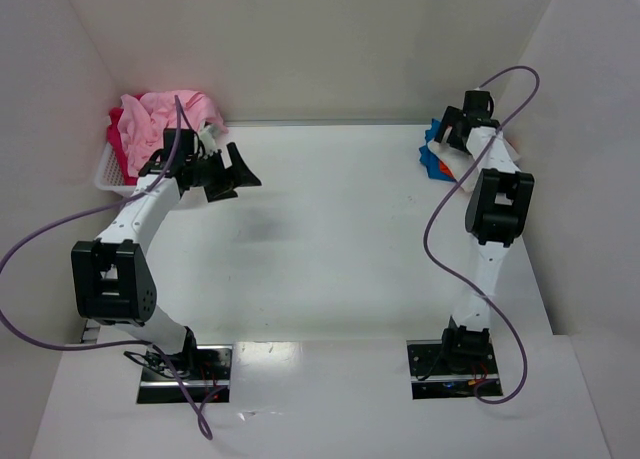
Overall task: Fold and stack the t-shirts
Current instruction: Put the neatly folded tshirt into the corner of the board with the right arm
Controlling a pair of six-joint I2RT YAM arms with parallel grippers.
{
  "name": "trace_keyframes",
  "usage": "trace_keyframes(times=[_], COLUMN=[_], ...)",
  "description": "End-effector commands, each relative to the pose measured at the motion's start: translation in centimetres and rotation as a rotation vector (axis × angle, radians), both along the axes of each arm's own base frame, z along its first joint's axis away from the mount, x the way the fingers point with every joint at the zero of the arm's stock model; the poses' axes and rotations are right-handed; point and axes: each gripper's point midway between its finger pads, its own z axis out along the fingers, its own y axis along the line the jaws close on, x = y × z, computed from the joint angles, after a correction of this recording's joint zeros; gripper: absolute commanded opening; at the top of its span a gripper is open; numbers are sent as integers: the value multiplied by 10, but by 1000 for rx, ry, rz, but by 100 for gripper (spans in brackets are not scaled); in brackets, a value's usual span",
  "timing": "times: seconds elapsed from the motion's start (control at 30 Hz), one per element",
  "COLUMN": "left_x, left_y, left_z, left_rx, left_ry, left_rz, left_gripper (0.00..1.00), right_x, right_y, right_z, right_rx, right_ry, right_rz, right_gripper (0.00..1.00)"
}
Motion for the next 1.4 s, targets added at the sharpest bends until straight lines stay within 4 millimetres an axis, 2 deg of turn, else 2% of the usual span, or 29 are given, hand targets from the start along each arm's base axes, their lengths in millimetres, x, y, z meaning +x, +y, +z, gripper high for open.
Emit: trace_keyframes(times=[0.0, 0.1, 0.2, 0.27, 0.47, 0.57, 0.63, 0.77, 0.8, 0.87, 0.97, 1.0, 1.1, 1.13, 1.2, 1.23, 1.27, 1.3, 1.33, 1.37], left_x=[9, 6, 6, 3, -3, -8, -11, -14, -14, -13, -12, -10, -8, -6, -3, -3, -2, -1, -1, -2], left_y=[-4, -5, -4, -4, -4, -4, -2, 2, 3, 10, 18, 22, 26, 28, 28, 30, 31, 33, 36, 44], left_z=[23, 31, 42, 46, 73, 82, 84, 90, 88, 97, 105, 110, 120, 127, 135, 136, 146, 153, 160, 164], left_rx=[-34, -35, -27, -21, -16, -20, -18, -2, 6, 43, 102, 124, 152, 162, 170, 178, 189, 203, 222, 266], left_ry=[-63, -89, -127, -136, -205, -219, -217, -234, -226, -249, -280, -291, -324, -345, -374, -379, -418, -441, -464, -484], left_rz=[-16, -30, -38, -44, -48, -41, -27, 1, 8, 37, 46, 60, 64, 67, 64, 72, 67, 69, 77, 104], left_gripper=[95, 95, 95, 95, 95, 95, 95, 95, 95, 96, 97, 97, 99, 99, 99, 100, 100, 100, 100, 100], right_x=[17, 15, 12, 9, -2, -1, -3, -4, -6, -6, -6, -7, -15, -23, -37, -51, -59, -72, -81, -99], right_y=[14, 14, 12, 6, -33, -47, -52, -48, -47, -42, -34, -31, -20, -12, -2, 2, 12, 10, 17, 25], right_z=[115, 148, 160, 155, 116, 84, 65, 12, 5, 4, 28, 53, 105, 139, 168, 209, 221, 219, 233, 256], right_rx=[8, -2, -14, -32, -62, -51, -45, -17, -12, 10, 33, 34, 50, 47, 37, 18, 5, -6, 12, 16], right_ry=[-254, -314, -337, -322, -267, -217, -176, -74, -56, -53, -96, -144, -236, -294, -351, -436, -464, -466, -503, -552], right_rz=[49, 50, 40, 10, -87, -113, -122, -96, -96, -84, -50, -36, -7, 0, 14, 20, 24, 0, -20, -12], right_gripper=[100, 100, 100, 100, 100, 100, 100, 100, 100, 100, 100, 100, 100, 100, 100, 100, 100, 100, 100, 100])
